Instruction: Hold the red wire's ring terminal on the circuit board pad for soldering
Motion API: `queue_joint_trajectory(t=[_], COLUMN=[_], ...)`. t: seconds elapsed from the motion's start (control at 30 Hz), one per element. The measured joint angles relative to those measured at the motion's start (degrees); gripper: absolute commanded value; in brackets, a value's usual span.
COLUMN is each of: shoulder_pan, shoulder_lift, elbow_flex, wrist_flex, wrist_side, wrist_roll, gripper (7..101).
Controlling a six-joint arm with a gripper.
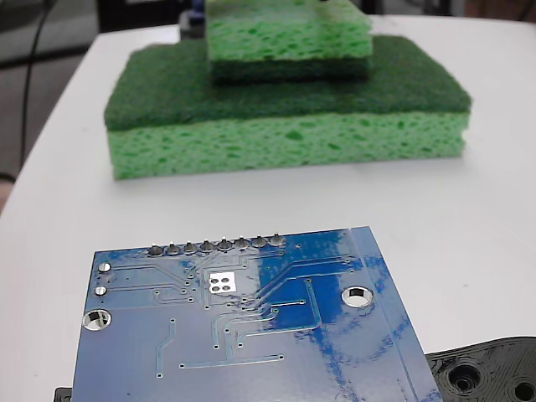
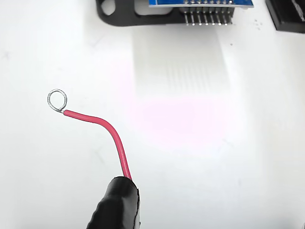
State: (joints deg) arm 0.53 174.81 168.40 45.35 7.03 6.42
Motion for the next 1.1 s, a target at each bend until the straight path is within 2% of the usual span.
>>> queue_joint_trajectory(t=[0.27,0.5,0.63,0.83,1.1], shoulder_pan=[5.2,6.4,8.3,10.1,11.3], shoulder_lift=[-0.1,-7.5,-17.2,-36.2,-52.6], elbow_flex=[-0.2,-7.1,-12.6,-24.5,-33.6], wrist_flex=[-4.3,-4.4,-7.6,-9.3,-11.5], wrist_side=[-1.3,-0.4,1.1,2.7,4.5], wrist_roll=[0.3,1.1,3.3,3.0,6.0], gripper=[100.3,100.3,100.3,100.3,100.3])
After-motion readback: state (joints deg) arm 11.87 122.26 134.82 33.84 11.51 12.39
